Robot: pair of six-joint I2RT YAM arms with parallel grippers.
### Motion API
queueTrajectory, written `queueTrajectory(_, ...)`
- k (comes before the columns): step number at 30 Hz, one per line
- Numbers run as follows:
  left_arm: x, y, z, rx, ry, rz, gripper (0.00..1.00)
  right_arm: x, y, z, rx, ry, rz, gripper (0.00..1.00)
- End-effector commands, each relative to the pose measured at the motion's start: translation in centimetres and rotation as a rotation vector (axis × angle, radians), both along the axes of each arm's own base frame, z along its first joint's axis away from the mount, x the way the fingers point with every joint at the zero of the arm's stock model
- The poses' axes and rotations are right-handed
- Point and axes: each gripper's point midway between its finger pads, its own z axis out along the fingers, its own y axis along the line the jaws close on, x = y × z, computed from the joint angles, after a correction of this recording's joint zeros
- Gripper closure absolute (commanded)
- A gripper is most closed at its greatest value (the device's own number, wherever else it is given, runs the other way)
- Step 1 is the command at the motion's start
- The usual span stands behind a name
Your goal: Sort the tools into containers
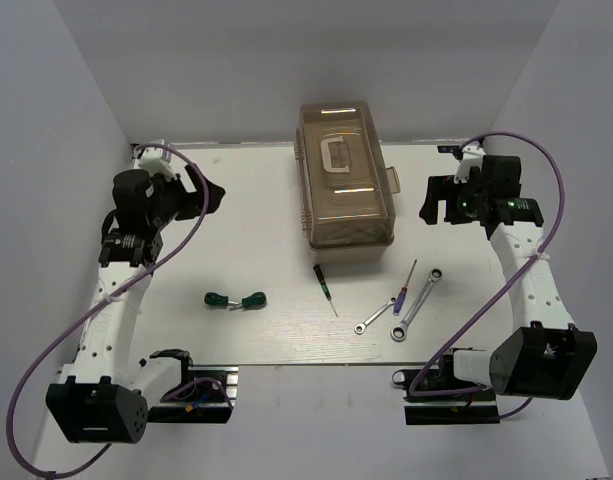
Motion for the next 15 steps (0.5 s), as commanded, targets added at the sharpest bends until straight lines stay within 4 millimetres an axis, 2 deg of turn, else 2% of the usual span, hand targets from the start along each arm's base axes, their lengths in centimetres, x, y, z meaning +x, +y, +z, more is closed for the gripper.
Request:
queueTrajectory(1,-0.2,-3.5,2.3,-0.041,-0.055,-0.217,0.03,-0.5,0.3,0.9,-0.043,-0.057,0.093,0.10)
queueTrajectory(3,0.4,-4.7,2.0,-0.054,-0.046,-0.290,0.21,-1.8,2.1,0.9,-0.031,-0.064,0.271,0.14)
queueTrajectory(4,0.6,-5.4,2.7,-0.058,-0.056,-0.317,0.31,-1.9,2.6,1.8,-0.029,-0.095,0.320,0.17)
queueTrajectory(5,1.0,-5.6,2.6,-0.055,-0.052,-0.336,0.47,-2.5,4.1,2.4,0.033,-0.108,0.391,0.35)
queueTrajectory(6,1.1,-6.4,2.5,-0.064,-0.036,-0.370,0.55,-2.4,4.2,2.6,0.040,-0.114,0.390,0.51)
queueTrajectory(7,2.1,-6.9,2.6,-0.058,-0.032,-0.386,0.64,-2.0,4.5,3.6,0.060,-0.134,0.381,0.70)
queueTrajectory(8,2.4,-7.3,2.6,-0.060,-0.020,-0.395,0.86,-1.3,4.9,4.0,0.103,-0.133,0.366,1.00)
queueTrajectory(9,2.7,-8.0,3.2,-0.059,-0.025,-0.413,0.97,-0.6,4.9,5.1,0.112,-0.151,0.347,1.00)
queueTrajectory(10,3.3,-8.4,2.7,-0.061,-0.007,-0.422,1.00,0.5,5.1,5.4,0.144,-0.129,0.326,1.00)
queueTrajectory(11,3.6,-8.6,2.6,-0.057,0.001,-0.418,1.00,1.0,5.8,7.2,0.170,-0.163,0.351,1.00)
queueTrajectory(12,3.8,-9.2,2.7,-0.054,0.000,-0.426,1.00,1.5,6.1,7.6,0.182,-0.167,0.351,1.00)
queueTrajectory(14,4.3,-9.6,1.5,-0.051,0.031,-0.424,1.00,3.5,7.0,10.0,0.228,-0.197,0.352,0.99)
queueTrajectory(15,4.2,-10.5,1.0,-0.048,0.043,-0.440,1.00,4.1,8.1,9.8,0.240,-0.184,0.368,0.84)
